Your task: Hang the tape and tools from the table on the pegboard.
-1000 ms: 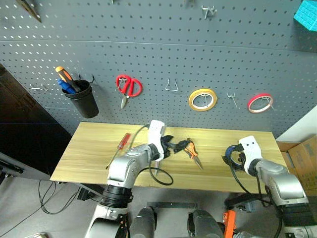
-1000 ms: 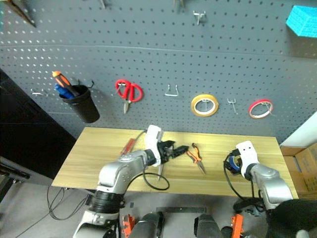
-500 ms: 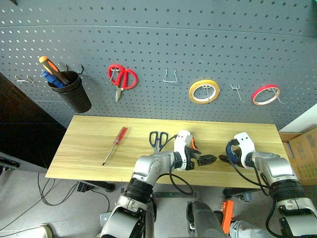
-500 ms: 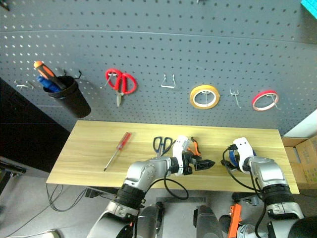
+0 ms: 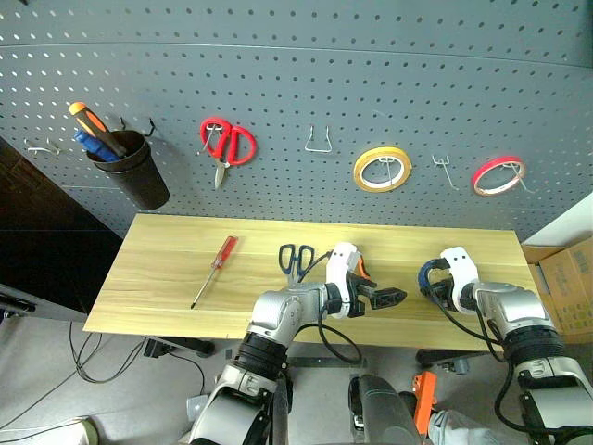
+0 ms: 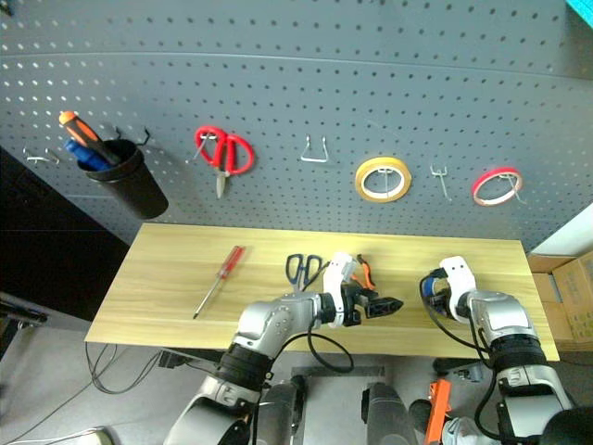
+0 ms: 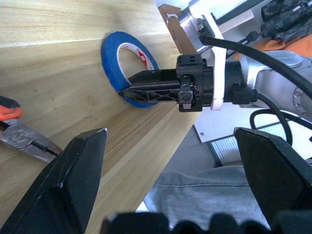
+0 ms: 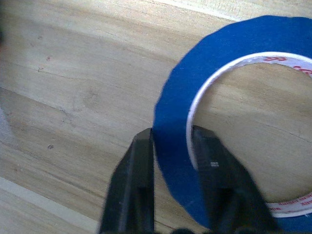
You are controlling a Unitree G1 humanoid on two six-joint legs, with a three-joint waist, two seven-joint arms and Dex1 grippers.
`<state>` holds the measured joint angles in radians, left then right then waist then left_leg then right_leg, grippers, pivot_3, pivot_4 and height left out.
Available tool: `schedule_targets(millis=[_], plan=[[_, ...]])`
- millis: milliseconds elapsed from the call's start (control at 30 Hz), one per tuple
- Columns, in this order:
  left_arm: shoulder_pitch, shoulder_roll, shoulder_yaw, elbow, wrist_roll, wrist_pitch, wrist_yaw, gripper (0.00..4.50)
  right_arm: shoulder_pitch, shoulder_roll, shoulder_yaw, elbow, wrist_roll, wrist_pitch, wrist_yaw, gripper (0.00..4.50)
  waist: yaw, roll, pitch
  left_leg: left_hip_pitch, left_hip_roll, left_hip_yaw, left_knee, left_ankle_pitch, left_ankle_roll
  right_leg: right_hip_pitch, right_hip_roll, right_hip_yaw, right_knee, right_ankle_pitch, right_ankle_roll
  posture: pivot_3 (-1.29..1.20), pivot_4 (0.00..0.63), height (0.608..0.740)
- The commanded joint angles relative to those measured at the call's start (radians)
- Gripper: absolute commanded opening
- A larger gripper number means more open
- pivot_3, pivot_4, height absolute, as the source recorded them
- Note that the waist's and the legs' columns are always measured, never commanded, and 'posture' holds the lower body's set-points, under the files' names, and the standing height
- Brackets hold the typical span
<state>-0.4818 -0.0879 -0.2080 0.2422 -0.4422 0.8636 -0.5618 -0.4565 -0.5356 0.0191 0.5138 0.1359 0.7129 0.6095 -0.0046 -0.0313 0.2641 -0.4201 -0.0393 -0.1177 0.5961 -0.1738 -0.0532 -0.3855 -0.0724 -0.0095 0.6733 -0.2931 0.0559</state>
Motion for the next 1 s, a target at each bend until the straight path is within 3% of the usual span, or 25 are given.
schedule_targets(millis=[33,133,233,467,600,833,1000], plan=[[-0.027,-0.022,-0.007,0.004,-0.003,-0.02,-0.022,4.5,0.011,-0.011,-0.012,-0.021,-0.008,-0.016,-0.004,0.55,0.0,0.0,0.0,0.0,0.0,0.0,0.0,0.0,0.0,0.0,0.0,0.0,0.0,0.0,0.0,0.02,0.28,0.74],[-0.049,-0.023,-0.006,0.018,0.002,-0.035,-0.03,4.5,0.047,-0.025,-0.013,-0.075,-0.024,-0.036,-0.026,0.55,0.0,0.0,0.0,0.0,0.0,0.0,0.0,0.0,0.0,0.0,0.0,0.0,0.0,0.0,0.0,0.01,0.269,0.74],[-0.057,-0.018,0.0,-0.019,-0.009,-0.027,-0.034,4.5,0.149,-0.044,-0.022,-0.261,-0.044,-0.035,-0.067,0.55,0.001,0.001,0.0,-0.002,0.0,0.0,0.0,0.0,0.0,-0.002,0.0,0.0,0.0,0.0,0.001,0.0,0.253,0.74],[0.03,0.1,0.045,-0.359,-0.116,0.116,-0.041,4.5,0.594,-0.014,-0.016,-0.98,-0.164,-0.14,-0.246,0.55,-0.002,0.009,-0.006,-0.007,0.0,-0.002,0.0,-0.001,-0.005,-0.006,-0.002,-0.001,0.001,-0.002,0.003,-0.02,0.191,0.74],[0.053,0.157,0.131,-0.509,-0.228,0.235,-0.02,4.5,0.747,0.033,0.048,-1.164,-0.288,-0.223,-0.359,0.55,-0.005,0.012,-0.01,-0.006,0.0,-0.002,0.002,-0.002,-0.009,-0.006,0.0,-0.001,0.001,-0.003,0.005,-0.02,0.157,0.74],[0.049,0.221,0.274,-0.639,-0.42,0.392,0.01,4.5,0.704,0.048,0.078,-1.162,-0.462,-0.397,-0.469,0.55,-0.002,0.011,-0.038,-0.006,0.0,-0.003,0.012,-0.002,-0.006,-0.003,0.0,0.0,0.003,0.001,0.006,-0.02,0.119,0.74],[0.041,0.252,0.312,-0.626,-0.452,0.385,0.038,4.5,0.518,0.029,0.074,-1.011,-0.51,-0.548,-0.491,0.55,-0.001,0.009,-0.064,-0.004,-0.001,-0.003,0.013,0.0,-0.004,0.0,0.0,0.0,0.004,0.003,0.005,0.0,0.079,0.74]])
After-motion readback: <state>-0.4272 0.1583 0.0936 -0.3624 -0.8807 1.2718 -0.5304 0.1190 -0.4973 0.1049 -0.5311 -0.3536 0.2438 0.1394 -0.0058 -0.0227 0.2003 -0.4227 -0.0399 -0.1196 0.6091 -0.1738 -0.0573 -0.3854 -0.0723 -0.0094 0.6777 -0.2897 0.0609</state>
